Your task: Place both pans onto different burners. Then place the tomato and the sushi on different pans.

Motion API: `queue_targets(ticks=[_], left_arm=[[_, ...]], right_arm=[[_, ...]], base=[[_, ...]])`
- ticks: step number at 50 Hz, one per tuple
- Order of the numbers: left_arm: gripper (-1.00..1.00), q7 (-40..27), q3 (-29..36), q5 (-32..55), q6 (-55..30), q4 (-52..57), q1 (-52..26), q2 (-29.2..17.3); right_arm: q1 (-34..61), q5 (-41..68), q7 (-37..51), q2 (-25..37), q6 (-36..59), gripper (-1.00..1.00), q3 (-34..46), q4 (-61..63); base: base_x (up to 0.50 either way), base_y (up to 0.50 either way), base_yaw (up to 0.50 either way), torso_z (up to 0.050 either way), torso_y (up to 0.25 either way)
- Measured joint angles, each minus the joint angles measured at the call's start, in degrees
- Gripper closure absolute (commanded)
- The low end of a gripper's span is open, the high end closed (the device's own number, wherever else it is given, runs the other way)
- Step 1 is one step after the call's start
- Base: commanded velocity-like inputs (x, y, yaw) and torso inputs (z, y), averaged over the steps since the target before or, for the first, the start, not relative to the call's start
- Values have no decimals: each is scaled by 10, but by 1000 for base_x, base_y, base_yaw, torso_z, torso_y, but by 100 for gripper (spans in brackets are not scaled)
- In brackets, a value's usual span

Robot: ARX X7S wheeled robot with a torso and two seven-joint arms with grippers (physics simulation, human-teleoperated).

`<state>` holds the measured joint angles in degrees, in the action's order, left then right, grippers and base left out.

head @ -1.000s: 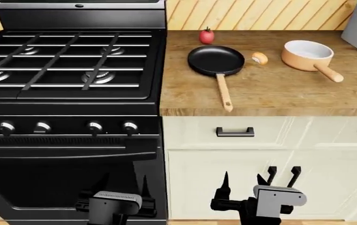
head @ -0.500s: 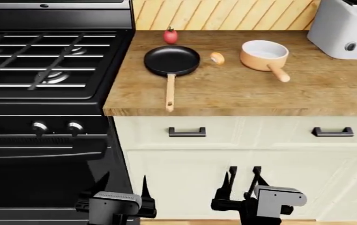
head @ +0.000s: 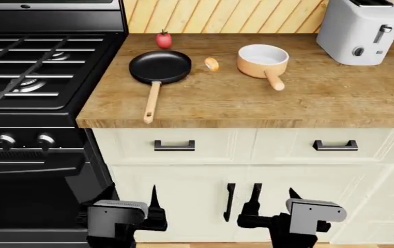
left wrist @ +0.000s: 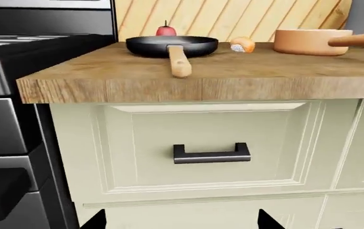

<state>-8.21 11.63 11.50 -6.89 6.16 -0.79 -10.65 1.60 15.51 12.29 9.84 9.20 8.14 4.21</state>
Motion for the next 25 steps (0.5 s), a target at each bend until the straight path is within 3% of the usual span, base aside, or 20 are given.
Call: queue_targets(ticks=[10, 18, 25], left_arm=[[-100, -37, -56, 116, -284, 228, -47, -52], [-100, -81, -146, 252, -503, 367, -122, -72], [-100, -122, -210, 353, -643, 445, -191, -79]], right_arm=[[12, 68, 33, 57, 193, -100, -24, 189], [69, 189, 85, 94, 392, -100, -103, 332], [137, 290, 137, 113, 534, -100, -172, 411]], base=[[0, 0, 0, 0, 0], [0, 0, 0, 0, 0], [2, 0, 0, 0, 0]])
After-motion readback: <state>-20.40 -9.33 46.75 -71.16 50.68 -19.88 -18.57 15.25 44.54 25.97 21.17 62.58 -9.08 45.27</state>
